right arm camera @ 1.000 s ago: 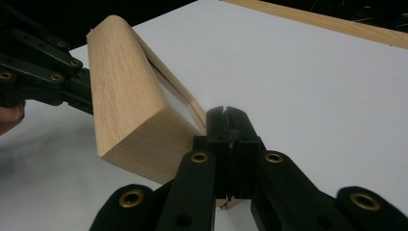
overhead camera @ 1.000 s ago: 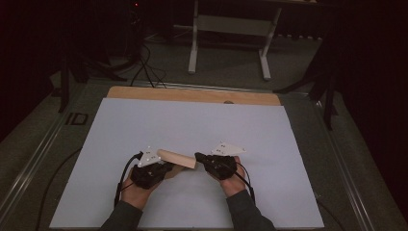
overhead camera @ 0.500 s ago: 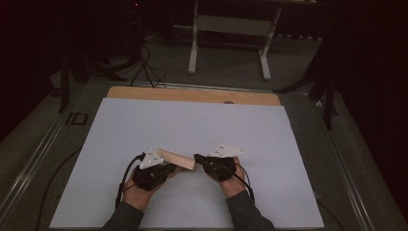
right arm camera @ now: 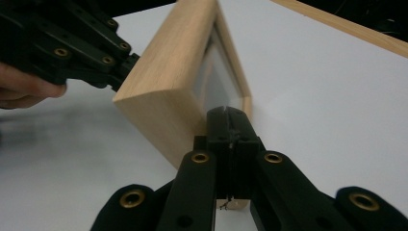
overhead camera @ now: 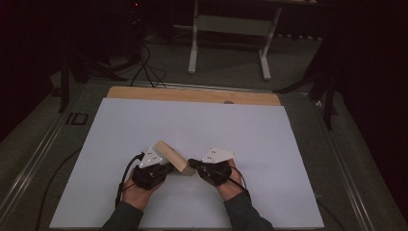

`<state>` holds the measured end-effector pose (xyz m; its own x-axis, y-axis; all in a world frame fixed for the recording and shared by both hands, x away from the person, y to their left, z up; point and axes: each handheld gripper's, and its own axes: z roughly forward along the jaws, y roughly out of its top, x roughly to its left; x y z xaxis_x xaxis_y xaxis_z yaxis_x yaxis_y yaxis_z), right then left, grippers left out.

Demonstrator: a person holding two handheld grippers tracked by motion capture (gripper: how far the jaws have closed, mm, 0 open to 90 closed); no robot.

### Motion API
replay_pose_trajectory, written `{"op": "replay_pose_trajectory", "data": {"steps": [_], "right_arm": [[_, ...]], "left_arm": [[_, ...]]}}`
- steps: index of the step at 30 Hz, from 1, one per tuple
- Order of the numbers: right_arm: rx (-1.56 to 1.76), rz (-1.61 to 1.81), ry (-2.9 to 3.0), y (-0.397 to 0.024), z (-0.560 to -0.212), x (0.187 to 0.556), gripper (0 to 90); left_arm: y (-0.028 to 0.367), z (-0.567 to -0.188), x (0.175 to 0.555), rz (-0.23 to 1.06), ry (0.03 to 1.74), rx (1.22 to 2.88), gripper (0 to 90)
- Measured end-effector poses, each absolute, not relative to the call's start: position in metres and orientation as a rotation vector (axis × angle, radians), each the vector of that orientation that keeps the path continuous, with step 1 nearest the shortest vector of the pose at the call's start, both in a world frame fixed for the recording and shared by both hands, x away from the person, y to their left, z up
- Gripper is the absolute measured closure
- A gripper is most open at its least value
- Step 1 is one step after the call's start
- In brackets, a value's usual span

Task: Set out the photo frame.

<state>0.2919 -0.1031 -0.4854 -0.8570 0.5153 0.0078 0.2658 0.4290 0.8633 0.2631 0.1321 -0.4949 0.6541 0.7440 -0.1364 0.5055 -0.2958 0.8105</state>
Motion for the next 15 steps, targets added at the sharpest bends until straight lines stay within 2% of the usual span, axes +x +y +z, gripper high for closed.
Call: {"op": "replay_pose_trajectory", "data": {"steps": [15], "right_arm": [[0.629, 1.416, 2.474, -0.092, -0.485, 0.284, 89.4]], "left_arm": [[0.139, -0.499, 0.268, 0.315, 1.019, 1.941, 89.5]]}}
